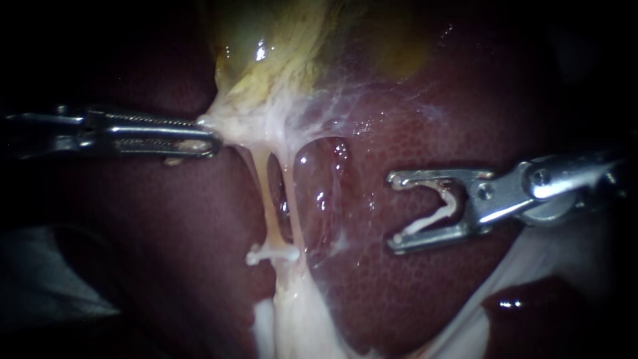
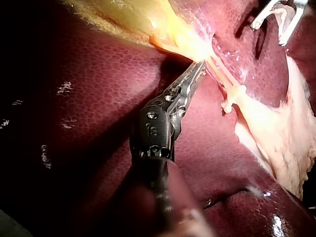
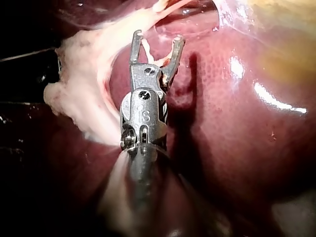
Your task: Clipping second clip left tube
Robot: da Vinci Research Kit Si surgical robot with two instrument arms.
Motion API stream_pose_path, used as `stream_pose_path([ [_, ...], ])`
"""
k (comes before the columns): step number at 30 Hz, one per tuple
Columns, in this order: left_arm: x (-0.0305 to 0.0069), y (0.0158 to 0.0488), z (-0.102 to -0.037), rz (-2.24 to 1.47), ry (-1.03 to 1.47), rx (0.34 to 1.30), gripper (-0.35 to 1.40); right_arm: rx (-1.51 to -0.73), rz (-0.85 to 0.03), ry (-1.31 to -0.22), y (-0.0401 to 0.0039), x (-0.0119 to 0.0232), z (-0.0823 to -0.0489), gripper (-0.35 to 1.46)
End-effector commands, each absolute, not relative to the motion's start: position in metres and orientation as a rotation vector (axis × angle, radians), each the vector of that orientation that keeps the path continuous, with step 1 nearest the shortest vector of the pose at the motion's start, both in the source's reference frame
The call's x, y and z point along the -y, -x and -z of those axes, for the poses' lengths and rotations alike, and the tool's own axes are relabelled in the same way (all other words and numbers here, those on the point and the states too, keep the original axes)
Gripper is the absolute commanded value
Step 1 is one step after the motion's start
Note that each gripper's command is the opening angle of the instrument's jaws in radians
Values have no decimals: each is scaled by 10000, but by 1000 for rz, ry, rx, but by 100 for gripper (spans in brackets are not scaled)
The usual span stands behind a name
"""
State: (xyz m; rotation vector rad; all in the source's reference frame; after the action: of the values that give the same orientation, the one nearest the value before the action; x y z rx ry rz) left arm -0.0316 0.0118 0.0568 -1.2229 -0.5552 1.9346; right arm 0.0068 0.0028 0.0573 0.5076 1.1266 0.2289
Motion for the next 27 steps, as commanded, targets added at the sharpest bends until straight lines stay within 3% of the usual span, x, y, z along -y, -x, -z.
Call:
stream_pose_path([
  [1, -118, 316, -569, -1935, 1223, 554, -35, -1131, -247, -525, -74, -27, -574, 50],
  [7, -118, 317, -569, -1935, 1223, 553, -35, -1129, -304, -590, -111, -16, -583, 50],
  [16, -119, 320, -569, -1934, 1222, 552, -35, -1126, -320, -647, -165, 3, -615, 50],
  [27, -119, 320, -569, -1934, 1222, 552, -35, -1118, -333, -660, -178, 2, -658, 50],
])
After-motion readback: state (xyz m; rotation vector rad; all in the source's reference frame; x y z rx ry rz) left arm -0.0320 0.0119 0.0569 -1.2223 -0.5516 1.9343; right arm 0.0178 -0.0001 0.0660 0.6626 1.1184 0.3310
